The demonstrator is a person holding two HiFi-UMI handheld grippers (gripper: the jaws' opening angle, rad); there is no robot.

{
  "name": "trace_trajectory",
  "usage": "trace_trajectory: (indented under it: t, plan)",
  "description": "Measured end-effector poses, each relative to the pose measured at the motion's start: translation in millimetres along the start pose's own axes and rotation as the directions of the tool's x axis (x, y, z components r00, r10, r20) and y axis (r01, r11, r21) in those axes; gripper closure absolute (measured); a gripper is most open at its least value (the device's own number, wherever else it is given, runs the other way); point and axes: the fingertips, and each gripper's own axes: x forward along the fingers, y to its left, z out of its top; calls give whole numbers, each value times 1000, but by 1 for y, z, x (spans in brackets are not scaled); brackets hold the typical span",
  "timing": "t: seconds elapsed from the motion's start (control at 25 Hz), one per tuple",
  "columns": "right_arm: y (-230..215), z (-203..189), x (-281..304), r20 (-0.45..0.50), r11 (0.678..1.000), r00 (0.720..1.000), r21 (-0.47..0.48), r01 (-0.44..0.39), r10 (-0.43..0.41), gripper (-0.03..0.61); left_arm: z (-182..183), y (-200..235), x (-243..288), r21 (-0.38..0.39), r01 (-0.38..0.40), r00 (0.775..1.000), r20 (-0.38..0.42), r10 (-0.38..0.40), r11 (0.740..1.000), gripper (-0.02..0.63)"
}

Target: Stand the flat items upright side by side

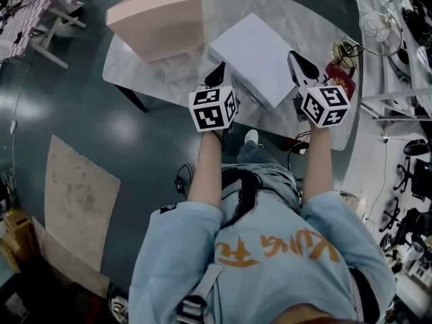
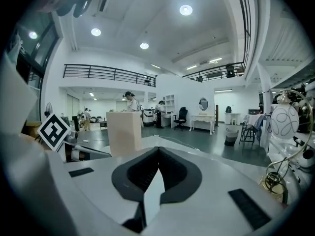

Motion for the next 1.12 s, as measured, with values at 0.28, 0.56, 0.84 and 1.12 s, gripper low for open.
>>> trace_trajectory:
  t: [0.28,0.56,0.84,1.12]
  plan:
    - [-37,-2,32,-56,989,989,-49,-137,134,577,-10,-5,34,-21,-134,991,-21,134,991,601]
    - [-72,-15,57,-135,964,960,-63,-257,247,577,-18,-10,52,-60,-240,971,-22,239,969,601]
    - [-95,-44,81,-219,933,916,-50,-355,337,577,-44,-17,53,-104,-310,951,-58,305,945,601]
    - [-93,-60,105,-296,900,869,-60,-431,396,577,-57,-7,45,-164,-370,929,-90,359,915,600]
